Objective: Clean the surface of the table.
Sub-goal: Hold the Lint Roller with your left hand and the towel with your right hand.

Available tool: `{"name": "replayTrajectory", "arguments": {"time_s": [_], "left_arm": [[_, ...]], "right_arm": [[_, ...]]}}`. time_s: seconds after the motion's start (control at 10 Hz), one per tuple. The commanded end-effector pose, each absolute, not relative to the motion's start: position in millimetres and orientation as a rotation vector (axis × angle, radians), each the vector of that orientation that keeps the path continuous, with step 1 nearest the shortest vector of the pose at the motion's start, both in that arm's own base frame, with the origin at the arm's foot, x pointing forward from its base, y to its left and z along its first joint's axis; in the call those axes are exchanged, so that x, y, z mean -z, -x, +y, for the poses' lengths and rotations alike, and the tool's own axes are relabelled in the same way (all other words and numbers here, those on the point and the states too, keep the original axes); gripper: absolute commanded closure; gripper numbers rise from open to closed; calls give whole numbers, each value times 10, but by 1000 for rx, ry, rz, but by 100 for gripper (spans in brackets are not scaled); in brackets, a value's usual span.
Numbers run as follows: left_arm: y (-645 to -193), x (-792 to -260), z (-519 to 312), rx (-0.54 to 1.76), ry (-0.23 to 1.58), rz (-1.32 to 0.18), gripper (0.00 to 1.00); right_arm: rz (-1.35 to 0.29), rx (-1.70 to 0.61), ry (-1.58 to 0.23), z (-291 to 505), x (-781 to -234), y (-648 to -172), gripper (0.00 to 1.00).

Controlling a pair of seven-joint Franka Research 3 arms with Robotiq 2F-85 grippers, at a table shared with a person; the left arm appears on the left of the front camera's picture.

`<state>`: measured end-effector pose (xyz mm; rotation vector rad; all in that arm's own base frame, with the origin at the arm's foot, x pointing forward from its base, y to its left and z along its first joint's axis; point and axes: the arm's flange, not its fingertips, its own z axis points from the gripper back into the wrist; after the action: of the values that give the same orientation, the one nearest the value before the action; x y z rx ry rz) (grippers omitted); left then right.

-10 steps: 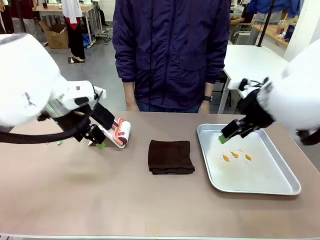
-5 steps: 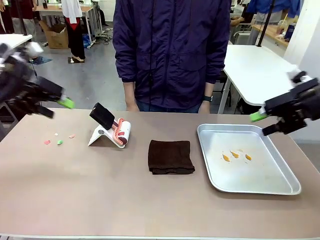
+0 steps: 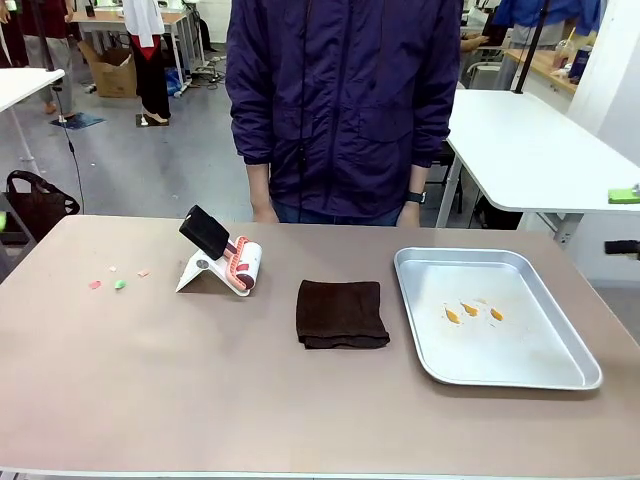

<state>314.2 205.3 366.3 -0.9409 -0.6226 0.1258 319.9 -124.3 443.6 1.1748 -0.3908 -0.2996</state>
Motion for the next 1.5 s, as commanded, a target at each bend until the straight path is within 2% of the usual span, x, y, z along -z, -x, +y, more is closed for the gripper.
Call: {"name": "replayTrajectory", "arguments": {"time_s": [0.0,0.2,0.3,0.4,1.4], "left_arm": [[-2786,-3293,1925,-160,1007,-701,0],[-2543,-3562,1801,-248,1014,-730,0],[-2896,-3290,2372,-210,983,-694,0],[-2896,-3290,2372,-210,983,-694,0],[-2896,-3290,2372,-210,983,-694,0]], "right_arm": [[-439,376,-1222,-1430,-4169,-3242,0],[-474,476,-1216,-1641,-4018,-3158,0],[-499,517,-1133,-1660,-3985,-3119,0],[-429,476,-1205,-1688,-4038,-3144,0],[-429,476,-1205,-1688,-4038,-3144,0]]}}
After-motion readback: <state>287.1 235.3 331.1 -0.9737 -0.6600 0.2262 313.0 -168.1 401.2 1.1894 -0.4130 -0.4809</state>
